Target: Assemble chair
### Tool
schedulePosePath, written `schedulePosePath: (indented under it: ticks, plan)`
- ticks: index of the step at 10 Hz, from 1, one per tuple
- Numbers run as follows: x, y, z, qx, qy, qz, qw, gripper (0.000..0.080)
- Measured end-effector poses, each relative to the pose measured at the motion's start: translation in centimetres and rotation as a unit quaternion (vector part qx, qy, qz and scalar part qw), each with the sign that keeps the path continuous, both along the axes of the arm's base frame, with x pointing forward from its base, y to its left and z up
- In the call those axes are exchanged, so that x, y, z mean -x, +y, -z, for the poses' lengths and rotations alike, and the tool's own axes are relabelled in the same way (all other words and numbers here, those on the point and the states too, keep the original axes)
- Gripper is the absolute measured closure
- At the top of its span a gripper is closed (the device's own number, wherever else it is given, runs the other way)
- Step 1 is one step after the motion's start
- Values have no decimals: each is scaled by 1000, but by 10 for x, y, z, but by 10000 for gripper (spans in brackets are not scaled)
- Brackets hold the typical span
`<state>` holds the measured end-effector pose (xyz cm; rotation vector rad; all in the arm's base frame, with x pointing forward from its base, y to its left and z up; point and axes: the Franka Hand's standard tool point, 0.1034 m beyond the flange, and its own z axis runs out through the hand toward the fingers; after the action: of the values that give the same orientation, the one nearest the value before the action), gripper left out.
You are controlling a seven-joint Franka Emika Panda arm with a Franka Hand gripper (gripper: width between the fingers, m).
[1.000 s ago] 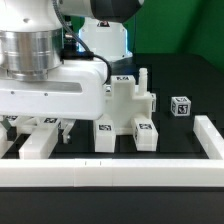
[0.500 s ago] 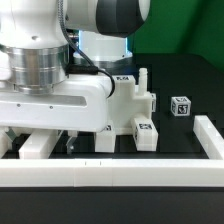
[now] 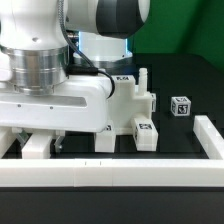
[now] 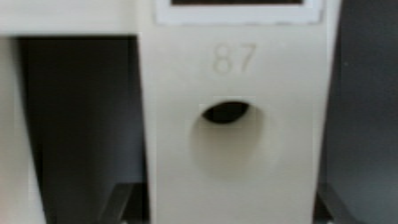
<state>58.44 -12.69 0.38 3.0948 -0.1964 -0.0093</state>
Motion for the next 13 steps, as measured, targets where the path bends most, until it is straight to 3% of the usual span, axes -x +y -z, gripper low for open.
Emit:
schedulePosePath:
  ticks: [4, 6, 8, 10, 13]
  plan:
    - [0, -5, -2, 0, 0, -1, 1000, 514]
    - [2, -5, -11, -6, 1, -11, 1000, 514]
    - [1, -5, -27, -12, -2, -12, 1000, 512]
    - [1, 1, -61, -25, -10, -10, 1000, 511]
    - [-5, 6, -95, -35, -26, -11, 999, 511]
